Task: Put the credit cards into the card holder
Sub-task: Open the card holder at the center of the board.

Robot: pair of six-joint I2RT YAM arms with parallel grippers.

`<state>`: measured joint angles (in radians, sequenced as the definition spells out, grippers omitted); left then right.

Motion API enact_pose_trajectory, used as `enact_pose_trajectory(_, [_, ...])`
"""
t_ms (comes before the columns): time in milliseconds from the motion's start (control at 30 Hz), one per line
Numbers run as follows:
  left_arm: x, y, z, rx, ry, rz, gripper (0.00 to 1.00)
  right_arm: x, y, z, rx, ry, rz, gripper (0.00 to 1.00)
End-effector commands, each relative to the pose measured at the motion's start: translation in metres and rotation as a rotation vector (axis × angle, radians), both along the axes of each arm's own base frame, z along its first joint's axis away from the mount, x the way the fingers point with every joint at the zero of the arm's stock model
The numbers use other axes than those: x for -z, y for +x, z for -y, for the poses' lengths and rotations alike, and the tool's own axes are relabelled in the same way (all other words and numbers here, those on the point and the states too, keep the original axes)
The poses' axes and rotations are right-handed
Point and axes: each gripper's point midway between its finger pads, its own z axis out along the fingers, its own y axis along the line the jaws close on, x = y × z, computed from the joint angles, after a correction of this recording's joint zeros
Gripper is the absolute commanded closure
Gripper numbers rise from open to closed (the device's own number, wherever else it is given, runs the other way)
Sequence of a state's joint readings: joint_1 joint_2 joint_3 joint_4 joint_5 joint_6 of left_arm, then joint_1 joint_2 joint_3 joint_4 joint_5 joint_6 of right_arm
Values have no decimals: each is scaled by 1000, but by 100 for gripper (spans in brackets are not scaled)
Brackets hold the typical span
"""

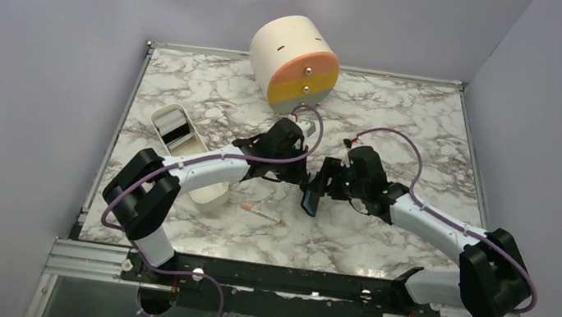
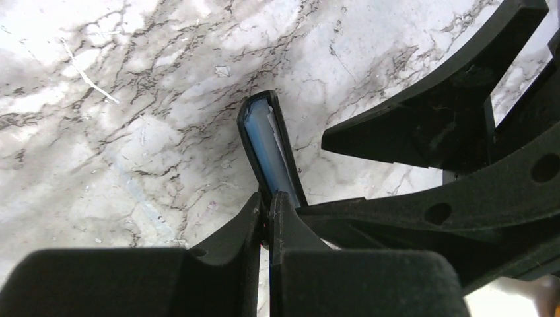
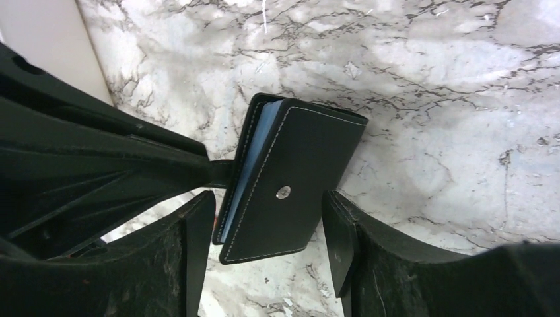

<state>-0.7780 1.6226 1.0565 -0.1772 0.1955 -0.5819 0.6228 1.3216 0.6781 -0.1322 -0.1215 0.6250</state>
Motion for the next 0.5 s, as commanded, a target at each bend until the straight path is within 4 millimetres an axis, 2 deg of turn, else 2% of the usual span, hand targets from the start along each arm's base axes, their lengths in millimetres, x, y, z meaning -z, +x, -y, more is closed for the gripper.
enact_pose_trajectory(0, [-12, -4, 9, 4, -86, -17, 100, -10, -8, -13, -29, 76, -19, 39])
enact_pose_trajectory(133, [-9, -4, 8, 1, -80, -20, 100, 2, -7, -7, 15, 47, -52, 41])
enact_pose_trajectory(333, [-3, -3, 2, -10, -49, -13, 100, 17, -6, 10, 77, -33, -67, 55])
enact_pose_trajectory(467, [-5, -3, 3, -12, -56, -15, 100, 19, -5, 13, 84, -56, -70, 56])
